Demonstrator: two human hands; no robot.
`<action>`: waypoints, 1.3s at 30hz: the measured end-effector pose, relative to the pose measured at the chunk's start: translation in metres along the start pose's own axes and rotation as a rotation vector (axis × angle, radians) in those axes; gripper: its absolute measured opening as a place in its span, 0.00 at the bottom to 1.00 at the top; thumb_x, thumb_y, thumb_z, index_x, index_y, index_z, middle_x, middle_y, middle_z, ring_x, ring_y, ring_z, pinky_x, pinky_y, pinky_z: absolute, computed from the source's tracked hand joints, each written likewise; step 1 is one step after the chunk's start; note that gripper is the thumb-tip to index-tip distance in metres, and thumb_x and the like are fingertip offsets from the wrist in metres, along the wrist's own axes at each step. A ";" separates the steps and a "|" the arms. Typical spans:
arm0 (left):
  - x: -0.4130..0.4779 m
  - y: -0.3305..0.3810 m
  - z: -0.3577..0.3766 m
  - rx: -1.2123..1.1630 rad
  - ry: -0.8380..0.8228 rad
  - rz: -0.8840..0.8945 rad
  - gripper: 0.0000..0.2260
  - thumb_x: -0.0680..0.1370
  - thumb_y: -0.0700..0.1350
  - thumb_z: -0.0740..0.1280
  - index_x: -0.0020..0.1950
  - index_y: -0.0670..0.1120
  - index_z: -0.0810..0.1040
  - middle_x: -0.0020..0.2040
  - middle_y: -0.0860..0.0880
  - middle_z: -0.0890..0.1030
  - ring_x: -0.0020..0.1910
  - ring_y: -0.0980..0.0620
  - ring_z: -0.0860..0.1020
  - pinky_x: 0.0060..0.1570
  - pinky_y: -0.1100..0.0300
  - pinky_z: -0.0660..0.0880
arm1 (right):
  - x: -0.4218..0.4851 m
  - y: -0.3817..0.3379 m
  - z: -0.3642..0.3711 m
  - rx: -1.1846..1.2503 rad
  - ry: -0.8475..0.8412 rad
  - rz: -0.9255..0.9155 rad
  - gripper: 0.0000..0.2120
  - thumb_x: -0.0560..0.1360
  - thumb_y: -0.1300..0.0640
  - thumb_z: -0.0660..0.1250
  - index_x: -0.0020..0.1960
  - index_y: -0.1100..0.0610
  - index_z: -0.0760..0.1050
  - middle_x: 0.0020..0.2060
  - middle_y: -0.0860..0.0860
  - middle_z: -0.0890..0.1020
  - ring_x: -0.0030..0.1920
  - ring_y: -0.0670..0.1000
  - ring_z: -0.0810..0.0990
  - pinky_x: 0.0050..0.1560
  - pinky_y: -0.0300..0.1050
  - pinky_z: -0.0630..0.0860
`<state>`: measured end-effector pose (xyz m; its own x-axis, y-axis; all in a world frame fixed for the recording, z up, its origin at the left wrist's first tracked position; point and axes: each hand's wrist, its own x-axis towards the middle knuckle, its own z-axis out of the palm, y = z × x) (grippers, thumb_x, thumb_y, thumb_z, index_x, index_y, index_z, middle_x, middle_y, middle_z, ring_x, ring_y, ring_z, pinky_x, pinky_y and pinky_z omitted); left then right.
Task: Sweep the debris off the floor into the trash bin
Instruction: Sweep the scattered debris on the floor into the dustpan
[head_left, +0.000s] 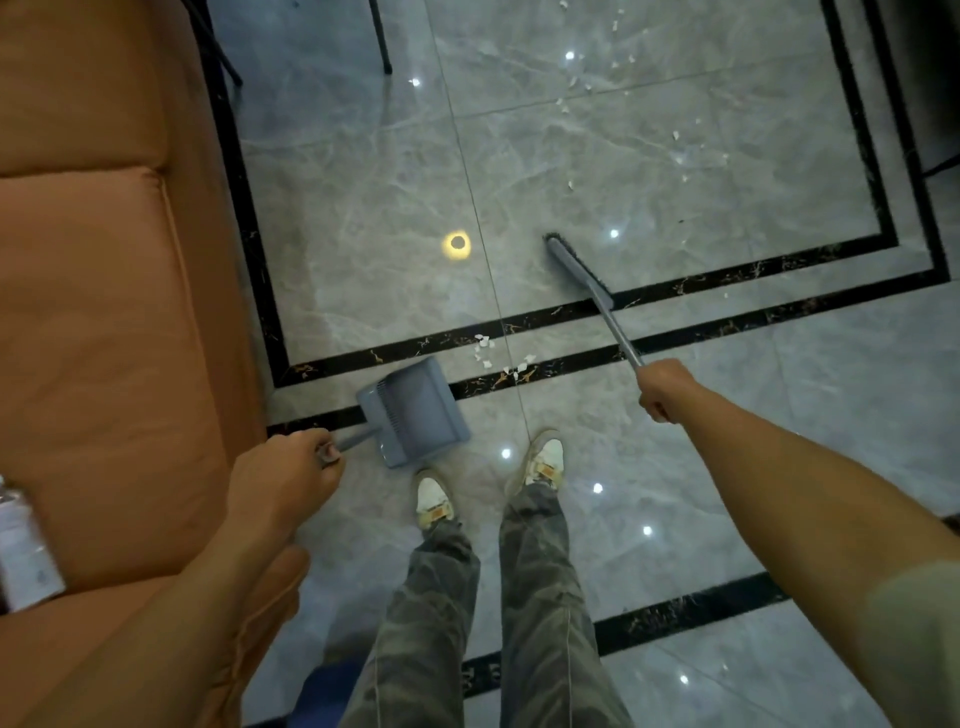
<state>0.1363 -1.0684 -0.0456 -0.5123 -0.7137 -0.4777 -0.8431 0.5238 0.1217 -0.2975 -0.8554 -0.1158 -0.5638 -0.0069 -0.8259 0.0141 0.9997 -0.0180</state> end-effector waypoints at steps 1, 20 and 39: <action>0.002 0.000 0.001 0.009 -0.002 -0.003 0.05 0.78 0.48 0.72 0.44 0.51 0.85 0.34 0.49 0.84 0.31 0.44 0.80 0.28 0.54 0.74 | -0.001 -0.002 0.005 0.006 -0.034 0.010 0.18 0.82 0.62 0.58 0.68 0.68 0.74 0.34 0.56 0.73 0.29 0.53 0.70 0.26 0.46 0.70; 0.025 -0.035 -0.030 0.044 -0.009 0.042 0.05 0.76 0.48 0.71 0.41 0.52 0.83 0.36 0.50 0.85 0.35 0.43 0.82 0.30 0.53 0.76 | -0.057 0.000 0.071 -0.232 0.007 -0.196 0.14 0.81 0.57 0.60 0.62 0.59 0.78 0.42 0.55 0.78 0.42 0.56 0.81 0.40 0.50 0.79; 0.052 0.035 -0.024 0.099 -0.075 0.145 0.07 0.78 0.52 0.65 0.45 0.53 0.81 0.34 0.50 0.81 0.31 0.47 0.79 0.31 0.54 0.78 | -0.080 0.118 0.044 0.024 -0.037 0.098 0.11 0.83 0.58 0.57 0.57 0.63 0.74 0.39 0.58 0.77 0.31 0.54 0.74 0.26 0.40 0.68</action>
<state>0.0766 -1.0982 -0.0449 -0.6104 -0.5927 -0.5255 -0.7395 0.6642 0.1099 -0.2142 -0.7377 -0.0762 -0.5277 0.0894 -0.8447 0.0876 0.9949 0.0506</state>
